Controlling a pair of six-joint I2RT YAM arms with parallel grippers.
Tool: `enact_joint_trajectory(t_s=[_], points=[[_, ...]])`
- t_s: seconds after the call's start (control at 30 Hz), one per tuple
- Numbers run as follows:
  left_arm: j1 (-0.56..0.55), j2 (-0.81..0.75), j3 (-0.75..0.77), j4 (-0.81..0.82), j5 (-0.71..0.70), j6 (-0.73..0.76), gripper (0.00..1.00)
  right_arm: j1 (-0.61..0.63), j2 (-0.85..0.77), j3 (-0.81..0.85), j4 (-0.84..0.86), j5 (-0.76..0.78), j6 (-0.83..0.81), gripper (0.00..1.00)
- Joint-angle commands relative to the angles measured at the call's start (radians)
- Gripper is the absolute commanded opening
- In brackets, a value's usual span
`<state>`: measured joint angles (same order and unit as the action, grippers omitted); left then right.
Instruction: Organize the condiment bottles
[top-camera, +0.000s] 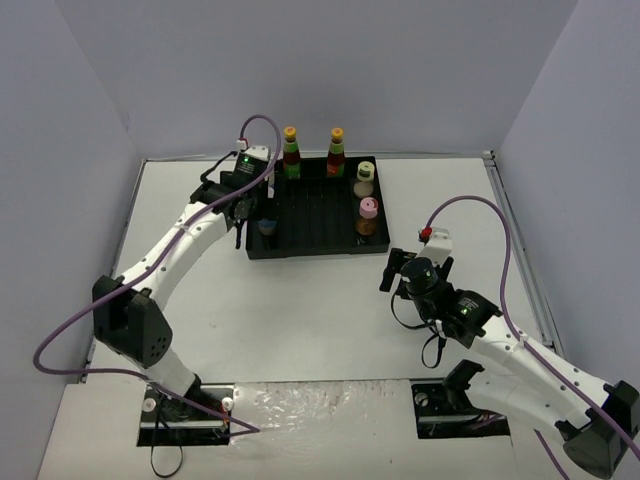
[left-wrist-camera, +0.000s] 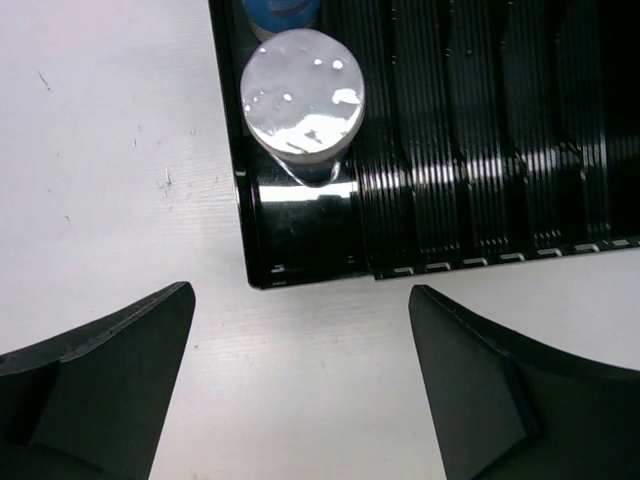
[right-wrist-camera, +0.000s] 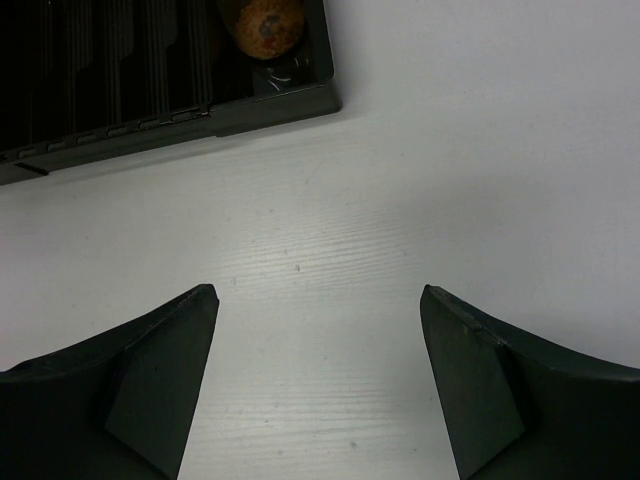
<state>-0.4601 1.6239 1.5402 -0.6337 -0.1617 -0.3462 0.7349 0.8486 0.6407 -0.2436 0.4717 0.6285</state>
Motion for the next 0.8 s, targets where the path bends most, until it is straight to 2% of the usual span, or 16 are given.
enact_joint_trajectory(t_s=[0.0, 0.17, 0.4, 0.57, 0.77], points=[[-0.051, -0.135, 0.023, -0.109, -0.043, 0.013, 0.85, 0.009, 0.006, 0.011, 0.031, 0.039, 0.006, 0.79], [-0.085, -0.278, -0.049, -0.175, -0.093, 0.038, 0.86, 0.009, 0.01, 0.013, 0.032, 0.039, 0.004, 0.79], [-0.1, -0.534, -0.212, -0.173, -0.132, 0.068, 0.86, 0.009, 0.001, 0.011, 0.03, 0.041, 0.005, 0.8], [-0.101, -0.634, -0.282, -0.143, -0.161, 0.092, 0.87, 0.009, -0.017, 0.013, 0.031, 0.049, 0.002, 0.82], [-0.101, -0.638, -0.273, -0.133, -0.149, 0.082, 0.87, 0.009, -0.015, 0.067, 0.028, 0.051, -0.03, 0.87]])
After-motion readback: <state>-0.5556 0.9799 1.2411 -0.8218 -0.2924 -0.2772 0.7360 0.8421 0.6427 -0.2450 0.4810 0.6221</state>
